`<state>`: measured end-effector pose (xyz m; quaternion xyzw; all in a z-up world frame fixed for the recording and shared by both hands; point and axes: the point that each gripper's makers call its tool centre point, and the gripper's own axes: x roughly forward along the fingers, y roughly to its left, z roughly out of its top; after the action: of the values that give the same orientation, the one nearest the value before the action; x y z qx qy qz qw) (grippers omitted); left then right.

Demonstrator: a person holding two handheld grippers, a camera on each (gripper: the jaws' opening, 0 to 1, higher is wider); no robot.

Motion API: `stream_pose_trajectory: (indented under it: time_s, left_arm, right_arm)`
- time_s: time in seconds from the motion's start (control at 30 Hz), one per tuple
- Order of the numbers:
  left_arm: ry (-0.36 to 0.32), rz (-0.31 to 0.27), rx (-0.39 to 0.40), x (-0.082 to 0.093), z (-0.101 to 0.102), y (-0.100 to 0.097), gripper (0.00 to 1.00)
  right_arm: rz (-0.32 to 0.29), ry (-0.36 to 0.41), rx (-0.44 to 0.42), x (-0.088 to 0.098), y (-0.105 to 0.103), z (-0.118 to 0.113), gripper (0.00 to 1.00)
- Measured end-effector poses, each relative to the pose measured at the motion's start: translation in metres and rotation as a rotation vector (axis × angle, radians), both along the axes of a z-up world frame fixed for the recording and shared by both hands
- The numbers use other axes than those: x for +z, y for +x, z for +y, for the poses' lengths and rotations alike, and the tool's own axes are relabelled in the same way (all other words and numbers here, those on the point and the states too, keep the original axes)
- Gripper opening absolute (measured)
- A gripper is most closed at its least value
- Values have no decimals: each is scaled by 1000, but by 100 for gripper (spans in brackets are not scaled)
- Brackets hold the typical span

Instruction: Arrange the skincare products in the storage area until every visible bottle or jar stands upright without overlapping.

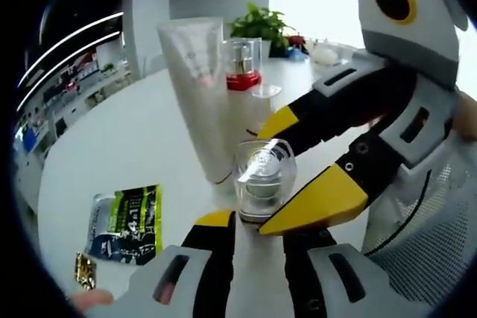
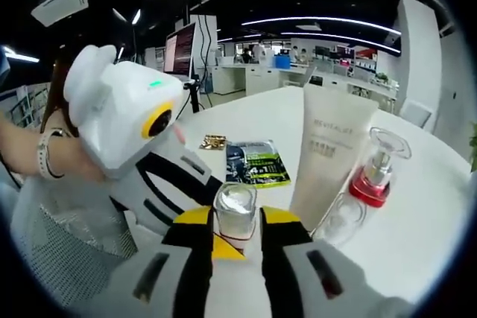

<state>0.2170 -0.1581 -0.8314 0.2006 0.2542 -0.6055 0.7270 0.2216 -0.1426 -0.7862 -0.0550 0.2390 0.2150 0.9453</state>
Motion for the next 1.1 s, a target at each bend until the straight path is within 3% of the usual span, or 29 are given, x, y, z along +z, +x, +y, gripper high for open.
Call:
stream_pose_trajectory:
  time_s: [0.47, 0.87, 0.97, 1.1]
  left_arm:
    - [26, 3, 50, -1, 12, 12, 26]
    - [60, 25, 89, -6, 22, 17, 23]
    - [73, 31, 96, -8, 23, 17, 21]
    - [77, 51, 121, -10, 26, 19, 17]
  right_arm:
    - [11, 8, -2, -1, -1, -2, 25]
    - [54, -78, 24, -15, -5, -1, 24]
    - [40, -189, 12, -17, -4, -13, 22]
    - [70, -167, 13, -21, -8, -13, 22]
